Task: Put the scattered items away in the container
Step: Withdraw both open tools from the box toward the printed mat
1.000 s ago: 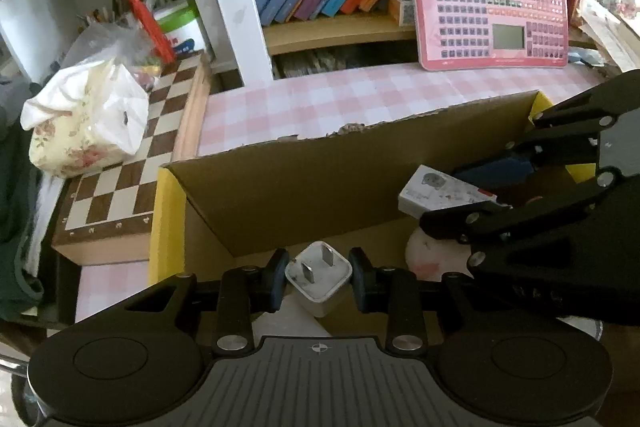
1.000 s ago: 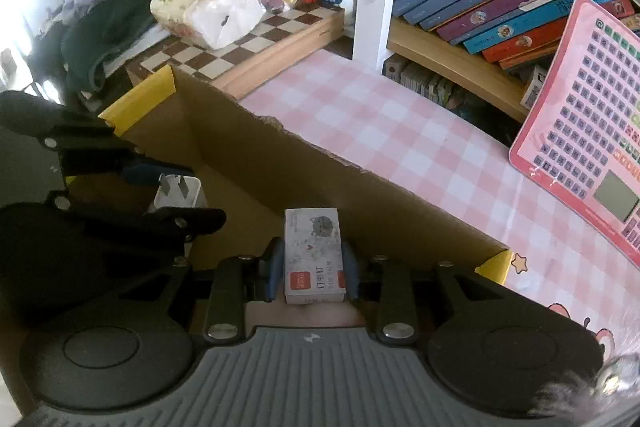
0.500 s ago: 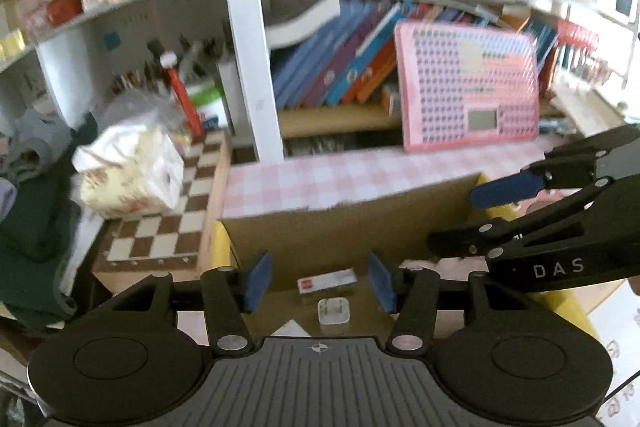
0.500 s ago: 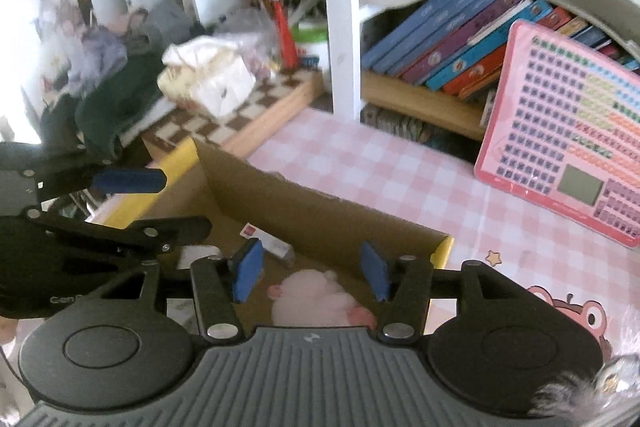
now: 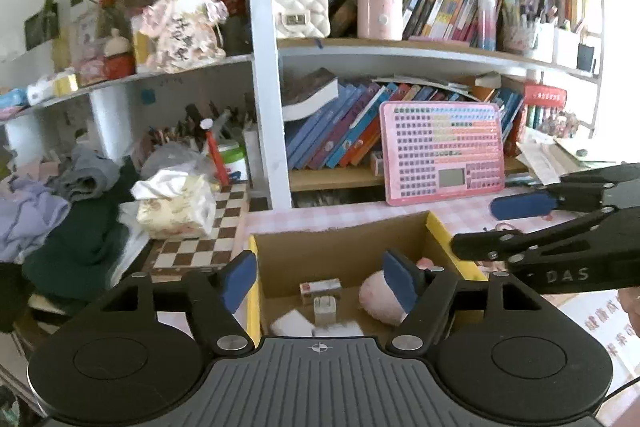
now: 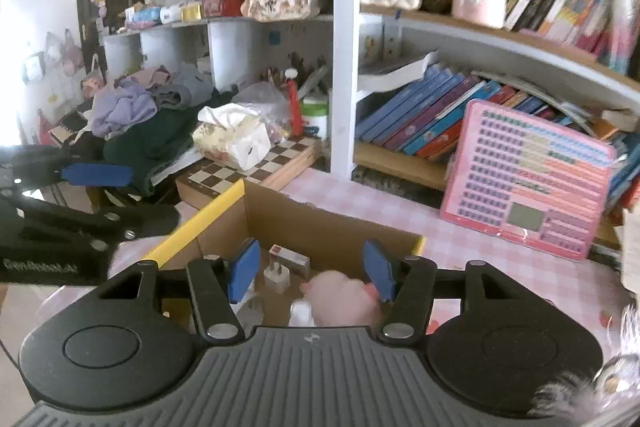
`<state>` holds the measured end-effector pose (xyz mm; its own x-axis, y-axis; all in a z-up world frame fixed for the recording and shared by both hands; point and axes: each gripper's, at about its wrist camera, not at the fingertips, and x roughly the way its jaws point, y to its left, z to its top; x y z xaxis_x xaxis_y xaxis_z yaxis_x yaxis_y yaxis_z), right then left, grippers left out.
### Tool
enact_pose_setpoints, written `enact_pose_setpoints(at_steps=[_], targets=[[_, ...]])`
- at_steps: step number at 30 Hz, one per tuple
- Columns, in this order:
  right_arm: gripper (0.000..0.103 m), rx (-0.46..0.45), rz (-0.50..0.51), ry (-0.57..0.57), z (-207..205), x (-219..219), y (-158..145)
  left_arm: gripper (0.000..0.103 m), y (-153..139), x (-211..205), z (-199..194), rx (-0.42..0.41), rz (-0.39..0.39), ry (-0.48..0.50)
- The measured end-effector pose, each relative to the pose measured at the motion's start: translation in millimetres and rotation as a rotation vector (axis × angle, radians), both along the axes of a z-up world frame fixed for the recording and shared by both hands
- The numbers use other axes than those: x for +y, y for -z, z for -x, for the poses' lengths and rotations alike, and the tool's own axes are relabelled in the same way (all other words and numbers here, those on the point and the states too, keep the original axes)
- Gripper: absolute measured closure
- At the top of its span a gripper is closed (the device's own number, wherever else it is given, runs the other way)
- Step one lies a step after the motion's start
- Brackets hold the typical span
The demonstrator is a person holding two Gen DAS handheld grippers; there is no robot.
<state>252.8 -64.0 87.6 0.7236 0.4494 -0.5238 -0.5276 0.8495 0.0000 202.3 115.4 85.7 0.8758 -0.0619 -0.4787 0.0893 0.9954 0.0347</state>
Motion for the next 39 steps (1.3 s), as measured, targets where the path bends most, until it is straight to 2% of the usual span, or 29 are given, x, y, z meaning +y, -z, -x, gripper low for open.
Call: enact_pose_setpoints(at_steps=[11, 15, 23, 26, 29, 35, 39], targets=[[0.045, -0.087, 0.003, 0.132, 100, -27, 9, 0.029, 10, 5, 87, 0.013, -0.002, -0.024], [0.040, -0.123, 0.000, 0.185, 130, -31, 12, 0.024, 13, 3, 110, 0.019, 0.007, -0.025], [0.028, -0.153, 0.050, 0.234, 180, -29, 35, 0.022, 27, -10, 147, 0.013, -0.032, -0.017], [0.024, -0.138, 0.052, 0.275, 196, -32, 46, 0.017, 35, -12, 155, 0.043, 0.002, -0.028], [0.020, -0.104, 0.038, 0.328, 207, -38, 55, 0.015, 45, -15, 162, 0.075, 0.037, -0.037], [0.017, -0.024, 0.064, 0.364, 217, -43, 68, 0.013, 68, -31, 168, 0.174, -0.004, -0.016], [0.011, 0.005, 0.081, 0.361, 226, -45, 75, 0.009, 73, -41, 172, 0.191, -0.014, 0.022]])
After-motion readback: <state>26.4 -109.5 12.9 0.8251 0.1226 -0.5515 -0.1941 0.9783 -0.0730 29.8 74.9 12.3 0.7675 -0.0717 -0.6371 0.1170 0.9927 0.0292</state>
